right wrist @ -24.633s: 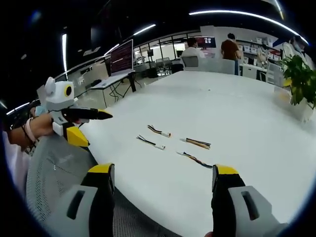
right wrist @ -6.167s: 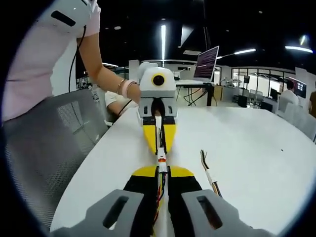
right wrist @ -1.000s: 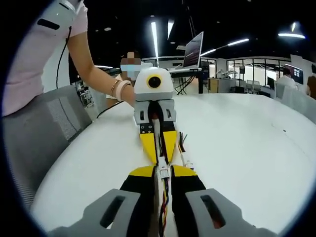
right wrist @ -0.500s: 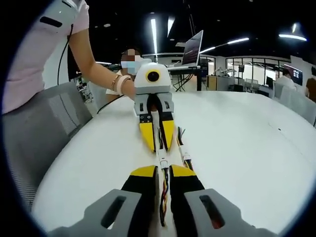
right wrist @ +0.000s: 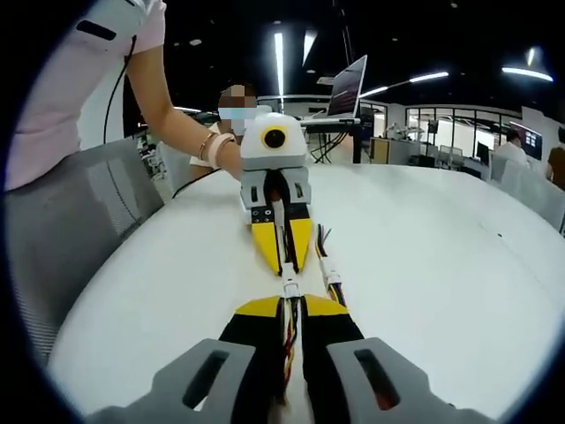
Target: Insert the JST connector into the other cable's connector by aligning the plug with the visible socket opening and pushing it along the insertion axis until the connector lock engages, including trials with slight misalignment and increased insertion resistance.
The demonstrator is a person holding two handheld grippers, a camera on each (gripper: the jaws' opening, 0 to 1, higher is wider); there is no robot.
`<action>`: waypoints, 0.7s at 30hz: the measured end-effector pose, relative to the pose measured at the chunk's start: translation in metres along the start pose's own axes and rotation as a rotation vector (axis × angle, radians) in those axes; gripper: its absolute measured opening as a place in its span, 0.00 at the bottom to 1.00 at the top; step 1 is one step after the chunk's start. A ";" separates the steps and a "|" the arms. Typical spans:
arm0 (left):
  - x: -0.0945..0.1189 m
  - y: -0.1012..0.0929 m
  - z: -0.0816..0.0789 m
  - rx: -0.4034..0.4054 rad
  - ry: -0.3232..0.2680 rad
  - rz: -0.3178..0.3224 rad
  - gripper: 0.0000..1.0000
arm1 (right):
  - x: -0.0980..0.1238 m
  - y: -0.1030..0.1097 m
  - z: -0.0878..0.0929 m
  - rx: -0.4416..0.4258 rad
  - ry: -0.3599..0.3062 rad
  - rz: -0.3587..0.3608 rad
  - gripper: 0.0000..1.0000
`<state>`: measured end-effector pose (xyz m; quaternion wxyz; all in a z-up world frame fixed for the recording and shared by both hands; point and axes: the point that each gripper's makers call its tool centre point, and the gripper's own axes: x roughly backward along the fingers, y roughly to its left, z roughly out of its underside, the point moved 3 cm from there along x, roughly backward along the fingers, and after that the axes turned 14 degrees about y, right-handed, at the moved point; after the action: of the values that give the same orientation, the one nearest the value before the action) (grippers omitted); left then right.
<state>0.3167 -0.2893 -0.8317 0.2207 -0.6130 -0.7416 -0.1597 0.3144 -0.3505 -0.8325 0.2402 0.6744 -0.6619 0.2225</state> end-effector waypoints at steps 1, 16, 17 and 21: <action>0.000 0.000 0.000 0.001 -0.002 0.000 0.01 | 0.000 0.001 0.000 0.000 -0.003 0.003 0.04; 0.004 0.003 -0.007 -0.009 -0.022 -0.004 0.01 | 0.005 -0.001 -0.006 0.002 -0.029 0.009 0.01; 0.003 0.003 -0.006 -0.012 -0.018 -0.005 0.01 | 0.005 -0.002 -0.006 0.006 -0.026 0.011 0.01; 0.001 0.006 -0.002 -0.018 0.007 -0.008 0.01 | 0.000 -0.003 -0.003 0.004 -0.012 0.015 0.02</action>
<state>0.3223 -0.2887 -0.8294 0.2170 -0.6113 -0.7420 -0.1692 0.3174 -0.3484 -0.8300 0.2331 0.6711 -0.6679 0.2218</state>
